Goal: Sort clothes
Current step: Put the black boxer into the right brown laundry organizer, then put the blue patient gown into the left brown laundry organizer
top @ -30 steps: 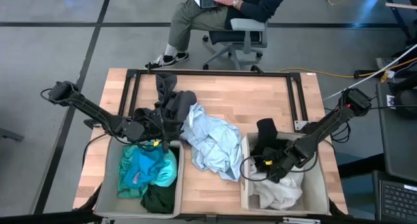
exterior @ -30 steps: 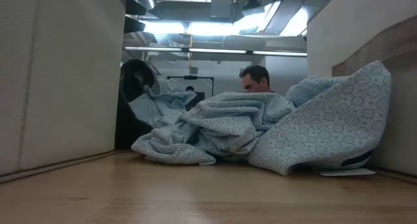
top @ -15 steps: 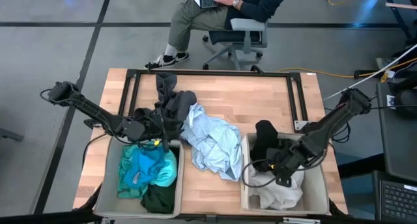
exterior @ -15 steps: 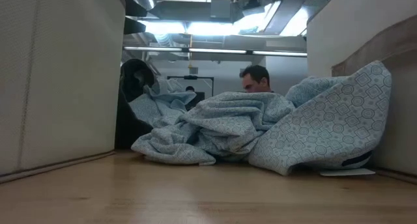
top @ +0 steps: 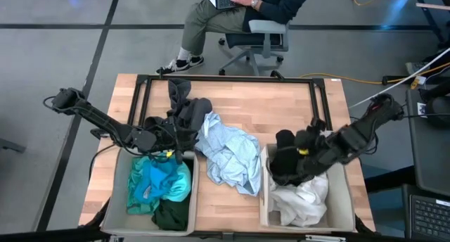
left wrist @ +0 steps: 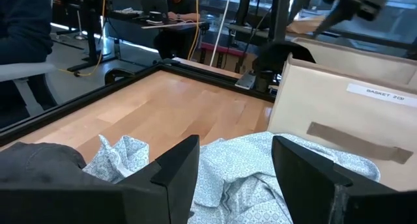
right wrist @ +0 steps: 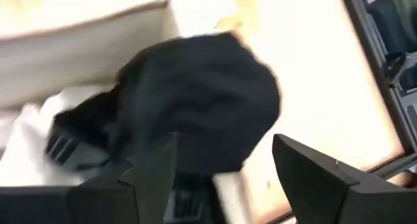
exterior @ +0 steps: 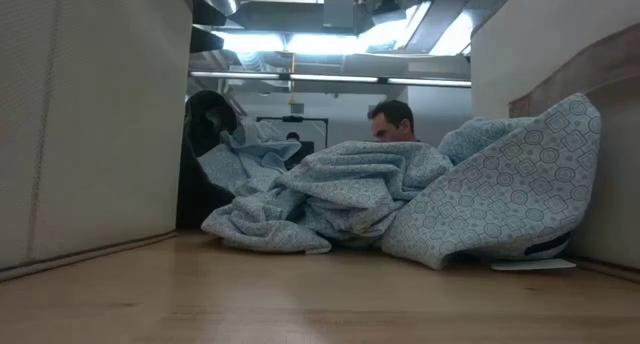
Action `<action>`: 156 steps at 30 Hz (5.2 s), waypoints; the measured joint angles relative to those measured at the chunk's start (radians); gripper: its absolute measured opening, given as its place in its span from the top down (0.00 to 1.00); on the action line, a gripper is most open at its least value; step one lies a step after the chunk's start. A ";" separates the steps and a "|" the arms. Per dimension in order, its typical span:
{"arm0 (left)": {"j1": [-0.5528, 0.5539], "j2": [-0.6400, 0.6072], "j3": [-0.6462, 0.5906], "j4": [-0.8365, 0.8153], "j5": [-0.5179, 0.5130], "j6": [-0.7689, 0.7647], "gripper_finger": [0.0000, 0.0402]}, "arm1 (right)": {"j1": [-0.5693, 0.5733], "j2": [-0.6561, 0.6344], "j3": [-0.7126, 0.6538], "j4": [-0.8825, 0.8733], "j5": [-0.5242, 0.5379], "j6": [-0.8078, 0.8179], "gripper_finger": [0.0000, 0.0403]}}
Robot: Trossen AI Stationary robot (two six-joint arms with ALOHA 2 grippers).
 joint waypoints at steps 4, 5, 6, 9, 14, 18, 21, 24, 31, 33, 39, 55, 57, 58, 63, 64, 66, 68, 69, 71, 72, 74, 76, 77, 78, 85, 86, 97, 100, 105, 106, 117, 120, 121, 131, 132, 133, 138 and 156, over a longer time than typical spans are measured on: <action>0.000 0.000 0.000 -0.002 0.000 0.000 0.55 | -0.122 -0.020 -0.037 0.004 0.001 -0.032 0.37; 0.000 0.000 0.000 -0.002 0.000 0.000 0.55 | -0.155 -0.022 -0.047 0.007 0.002 -0.033 0.37; 0.000 0.000 0.000 -0.003 0.000 0.000 0.55 | -0.187 -0.026 -0.056 0.004 0.005 -0.035 0.37; 0.000 0.000 0.000 -0.003 0.000 0.000 0.55 | -0.277 -0.030 -0.083 0.001 0.025 -0.058 0.37; 0.000 0.000 0.000 -0.004 0.000 0.001 0.55 | -0.405 -0.029 -0.157 0.022 -0.066 -0.147 0.37; 0.000 0.000 0.000 -0.004 0.000 0.007 0.55 | -0.457 -0.028 -0.214 0.114 -0.200 -0.276 0.37; 0.000 0.000 0.000 -0.004 0.000 0.007 0.55 | -0.467 -0.028 -0.214 0.212 -0.271 -0.348 0.37; 0.000 0.000 0.000 -0.004 0.000 0.007 0.55 | -0.466 -0.034 -0.181 0.270 -0.288 -0.393 0.37; 0.000 0.000 0.000 -0.005 0.000 0.007 0.55 | -0.465 -0.095 -0.141 0.387 -0.478 -0.475 0.37; 0.000 0.000 0.000 -0.005 0.000 0.008 0.55 | -0.464 -0.110 -0.141 0.421 -0.567 -0.477 0.37; 0.000 0.000 0.000 -0.007 0.000 0.008 0.55 | -0.371 -0.110 -0.145 0.505 -0.627 -0.477 0.37; 0.000 0.000 0.001 -0.004 0.000 0.011 0.55 | -0.191 -0.097 -0.218 0.696 -0.500 -0.378 0.37; 0.000 0.000 0.000 -0.001 0.000 0.011 0.55 | -0.191 -0.097 -0.206 0.776 -0.472 -0.430 0.37; 0.000 0.000 0.000 -0.001 0.000 0.011 0.55 | -0.191 -0.097 -0.206 0.829 -0.456 -0.458 0.37; 0.000 0.000 0.000 -0.001 0.000 0.010 0.55 | -0.190 -0.089 -0.204 1.054 -0.355 -0.635 0.37; 0.000 0.000 0.000 -0.001 0.000 0.010 0.55 | -0.190 -0.079 -0.203 1.089 -0.321 -0.668 0.37; 0.000 0.000 0.000 -0.001 0.000 0.009 0.55 | -0.191 -0.055 -0.203 1.124 -0.268 -0.757 0.37; 0.000 0.000 0.000 -0.002 0.000 0.008 0.55 | -0.199 -0.026 -0.203 1.154 -0.210 -0.831 0.37; 0.000 0.000 0.000 -0.002 0.000 0.008 0.55 | -0.207 -0.010 -0.203 1.162 -0.184 -0.850 0.37; 0.000 0.000 0.000 -0.002 0.000 0.011 0.55 | -0.232 0.024 -0.203 1.187 -0.163 -0.870 0.37; 0.000 0.000 0.000 -0.002 0.000 0.012 0.55 | -0.250 0.041 -0.203 1.195 -0.164 -0.875 0.37; 0.000 0.000 0.000 -0.002 0.000 0.013 0.55 | -0.293 0.078 -0.203 1.209 -0.190 -0.891 0.37; 0.000 0.000 0.000 -0.002 0.000 0.013 0.55 | -0.340 0.125 -0.180 1.190 -0.240 -0.891 0.37; 0.000 0.000 0.000 -0.002 0.000 0.013 0.55 | -0.360 0.153 -0.161 1.170 -0.266 -0.886 0.37; 0.000 0.000 0.000 -0.002 0.000 0.013 0.55 | -0.380 0.184 -0.137 1.146 -0.291 -0.877 0.37; 0.000 0.000 0.000 -0.005 0.000 0.017 0.55 | -0.459 0.437 0.108 0.884 -0.368 -0.867 0.37; 0.000 0.000 0.000 -0.005 0.000 0.018 0.55 | -0.464 0.476 0.139 0.838 -0.369 -0.867 0.37; 0.000 0.000 0.001 -0.020 0.000 0.019 0.55 | -0.465 0.725 0.203 0.673 -0.404 -0.831 0.37; 0.000 -0.001 0.001 -0.022 -0.001 0.019 0.55 | -0.465 0.768 0.203 0.676 -0.411 -0.816 0.37; 0.000 -0.001 0.001 -0.024 -0.001 0.016 0.55 | -0.466 0.847 0.203 0.696 -0.426 -0.816 0.37; 0.000 -0.001 0.001 -0.024 -0.001 0.016 0.55 | -0.466 0.862 0.203 0.703 -0.426 -0.816 0.37; 0.000 0.000 0.001 -0.025 0.000 0.003 0.55 | -0.466 0.966 0.208 0.776 -0.383 -0.842 0.44; 0.000 0.000 0.001 -0.025 0.000 0.003 0.55 | -0.466 0.968 0.206 0.780 -0.376 -0.843 0.58; 0.000 0.000 0.001 -0.025 0.000 0.002 0.55 | -0.466 0.968 0.206 0.781 -0.373 -0.843 0.63; 0.000 0.000 0.001 -0.024 0.000 0.000 0.55 | -0.459 0.929 0.200 0.722 -0.324 -0.871 0.91; 0.000 0.000 0.001 -0.023 0.000 -0.004 0.55 | -0.460 0.913 0.199 0.718 -0.322 -0.875 0.91; 0.000 0.000 0.000 -0.023 0.000 -0.016 0.55 | -0.459 0.895 0.197 0.716 -0.324 -0.882 0.91; 0.001 0.000 0.000 -0.017 0.000 -0.041 0.55 | -0.458 0.777 0.194 0.679 -0.331 -0.892 0.89; 0.033 0.001 -0.001 0.000 -0.017 -0.058 0.55 | -0.459 0.362 0.198 0.729 -0.050 -0.993 0.89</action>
